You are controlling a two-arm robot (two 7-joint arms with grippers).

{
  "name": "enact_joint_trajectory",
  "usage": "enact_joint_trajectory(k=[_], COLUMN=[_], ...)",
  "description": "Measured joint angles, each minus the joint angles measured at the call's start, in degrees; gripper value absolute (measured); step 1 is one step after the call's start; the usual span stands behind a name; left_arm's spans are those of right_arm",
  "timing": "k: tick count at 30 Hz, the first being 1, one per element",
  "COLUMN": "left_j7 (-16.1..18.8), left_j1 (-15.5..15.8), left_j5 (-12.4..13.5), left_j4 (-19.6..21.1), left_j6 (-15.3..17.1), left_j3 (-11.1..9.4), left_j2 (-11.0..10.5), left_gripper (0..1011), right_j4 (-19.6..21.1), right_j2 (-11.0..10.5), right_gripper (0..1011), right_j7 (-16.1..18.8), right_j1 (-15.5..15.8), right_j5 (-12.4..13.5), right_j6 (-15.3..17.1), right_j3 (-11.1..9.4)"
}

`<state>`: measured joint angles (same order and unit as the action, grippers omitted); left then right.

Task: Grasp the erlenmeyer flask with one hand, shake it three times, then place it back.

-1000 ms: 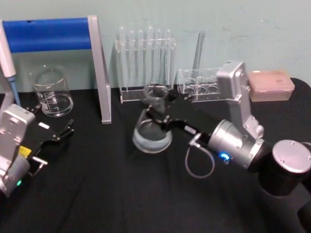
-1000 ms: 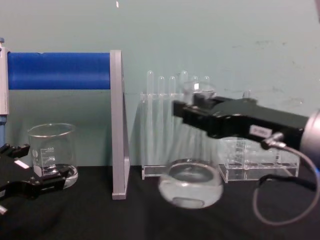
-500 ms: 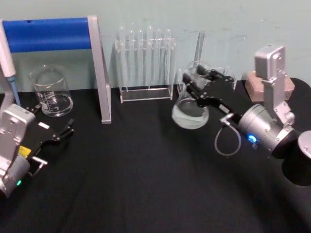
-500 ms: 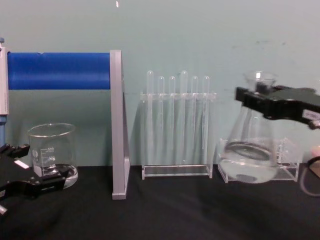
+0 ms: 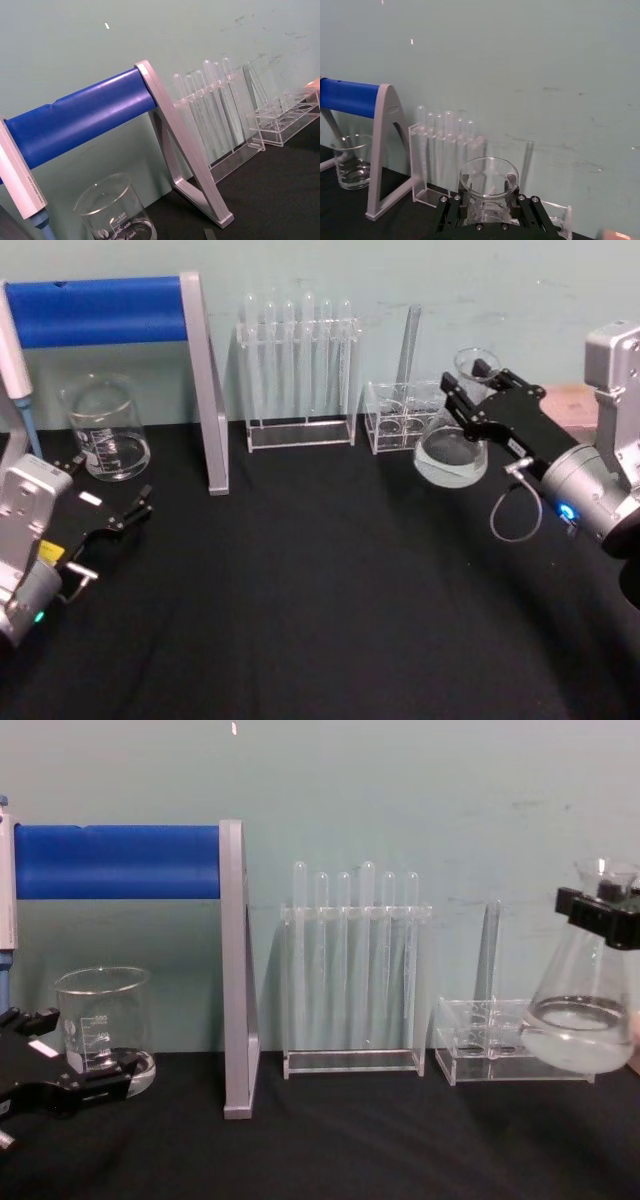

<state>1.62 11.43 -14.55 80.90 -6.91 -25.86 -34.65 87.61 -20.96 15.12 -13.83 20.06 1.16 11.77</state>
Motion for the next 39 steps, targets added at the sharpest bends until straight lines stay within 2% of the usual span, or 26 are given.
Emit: enact_joint_trajectory(k=[7, 13, 23, 34, 39], left_j7=[0.0, 0.0, 0.0, 0.0, 0.0], left_j1=[0.0, 0.0, 0.0, 0.0, 0.0], left_j5=[0.0, 0.0, 0.0, 0.0, 0.0], left_j4=[0.0, 0.0, 0.0, 0.0, 0.0], left_j6=[0.0, 0.0, 0.0, 0.0, 0.0], left_j3=[0.0, 0.0, 0.0, 0.0, 0.0], left_j2=[0.0, 0.0, 0.0, 0.0, 0.0], left_gripper=[1001, 1001, 1001, 1001, 1001], right_j4=[-0.1, 0.4, 2.1, 4.1, 4.8], right_j2=[0.6, 1.3, 2.1, 2.0, 1.8], right_gripper=[449, 449, 449, 449, 449], right_j7=[0.7, 2.5, 6.5, 10.1, 11.0], right_j1=[0.1, 0.1, 0.0, -0.1, -0.1], right_j5=[-0.6, -0.8, -0.6, 0.5, 1.0], right_j6=[0.3, 0.6, 1.1, 1.5, 1.6], right_j3=[-0.4, 1.2, 6.0, 11.5, 13.2])
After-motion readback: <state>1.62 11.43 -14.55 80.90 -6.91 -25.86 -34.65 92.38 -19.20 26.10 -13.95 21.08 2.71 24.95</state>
